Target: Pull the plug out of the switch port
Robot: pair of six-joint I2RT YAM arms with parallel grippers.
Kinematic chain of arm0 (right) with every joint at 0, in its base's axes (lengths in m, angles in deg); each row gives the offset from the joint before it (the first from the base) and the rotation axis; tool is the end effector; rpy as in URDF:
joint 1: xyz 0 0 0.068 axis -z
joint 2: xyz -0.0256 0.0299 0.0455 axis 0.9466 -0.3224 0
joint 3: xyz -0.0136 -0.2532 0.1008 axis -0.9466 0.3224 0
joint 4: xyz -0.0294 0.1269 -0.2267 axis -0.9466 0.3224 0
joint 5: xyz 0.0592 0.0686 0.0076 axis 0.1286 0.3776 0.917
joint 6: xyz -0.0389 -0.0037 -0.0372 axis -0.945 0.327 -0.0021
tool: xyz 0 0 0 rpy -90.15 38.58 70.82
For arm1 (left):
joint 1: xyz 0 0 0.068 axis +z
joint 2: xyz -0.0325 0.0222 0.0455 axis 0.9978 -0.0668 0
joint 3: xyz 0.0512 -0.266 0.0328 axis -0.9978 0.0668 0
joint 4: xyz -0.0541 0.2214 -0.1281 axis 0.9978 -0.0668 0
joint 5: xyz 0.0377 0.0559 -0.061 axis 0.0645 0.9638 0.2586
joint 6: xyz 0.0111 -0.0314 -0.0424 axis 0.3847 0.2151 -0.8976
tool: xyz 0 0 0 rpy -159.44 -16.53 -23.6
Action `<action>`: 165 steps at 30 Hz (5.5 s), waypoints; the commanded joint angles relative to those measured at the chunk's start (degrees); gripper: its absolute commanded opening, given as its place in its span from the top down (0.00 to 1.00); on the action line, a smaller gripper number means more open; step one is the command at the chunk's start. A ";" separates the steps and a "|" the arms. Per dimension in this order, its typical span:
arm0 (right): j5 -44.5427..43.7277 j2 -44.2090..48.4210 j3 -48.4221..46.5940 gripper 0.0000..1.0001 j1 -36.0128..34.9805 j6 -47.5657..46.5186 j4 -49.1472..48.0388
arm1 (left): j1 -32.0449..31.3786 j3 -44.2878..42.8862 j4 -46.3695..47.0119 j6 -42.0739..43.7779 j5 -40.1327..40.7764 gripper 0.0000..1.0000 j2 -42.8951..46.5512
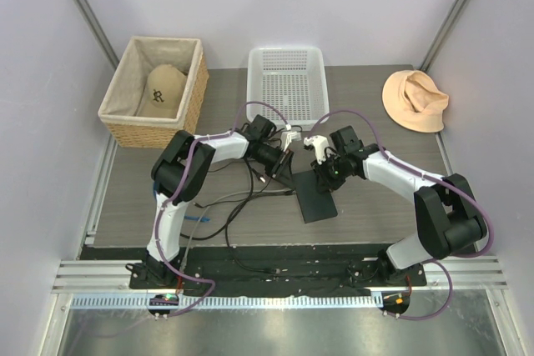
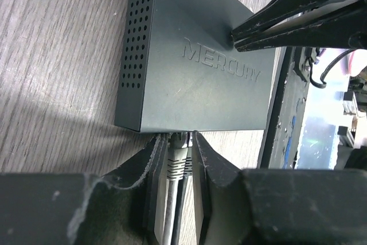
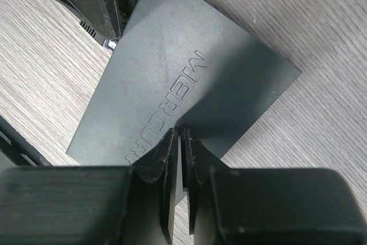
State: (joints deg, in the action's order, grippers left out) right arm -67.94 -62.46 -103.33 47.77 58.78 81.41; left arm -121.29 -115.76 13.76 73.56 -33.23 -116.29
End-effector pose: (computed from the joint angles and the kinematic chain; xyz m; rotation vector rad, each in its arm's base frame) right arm 0.2475 0.1216 0.1812 -1.0123 2.4659 0.5496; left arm 0.3318 -0.2691 0.1206 1.0564 2.4049 -1.4924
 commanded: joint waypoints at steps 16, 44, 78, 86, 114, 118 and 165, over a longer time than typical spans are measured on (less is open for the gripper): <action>-1.28 -0.17 1.01 0.84 -0.57 -0.03 -1.87 | -0.66 -1.42 -10.25 9.49 8.32 1.00 -2.86; -3.12 -1.32 1.89 0.84 -2.24 -1.17 -1.69 | -0.39 -12.51 -27.58 23.74 12.81 1.00 -5.94; -3.92 0.97 3.29 0.84 -2.16 -1.96 -4.50 | 18.94 -32.02 -49.92 31.42 21.62 0.48 9.70; -4.18 1.93 4.34 0.82 -2.24 -2.58 -5.38 | 14.64 -25.63 -39.56 16.29 6.41 0.44 10.67; -3.48 5.89 5.76 0.82 0.04 -4.51 -3.36 | -0.04 -3.02 -8.34 -4.82 6.24 0.41 0.22; -3.65 6.15 5.93 0.82 0.13 -4.51 -3.71 | -0.13 -3.46 -9.48 -3.41 2.71 0.45 -1.54; -3.74 4.75 5.67 0.82 0.04 -4.77 -4.68 | -4.52 -6.62 -13.96 -1.12 13.17 0.95 -5.50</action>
State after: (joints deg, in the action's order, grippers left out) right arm -70.94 -56.63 -97.32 47.68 54.30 76.10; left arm -123.95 -122.45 -0.03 70.74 -27.81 -118.63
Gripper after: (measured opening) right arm 0.182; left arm 0.198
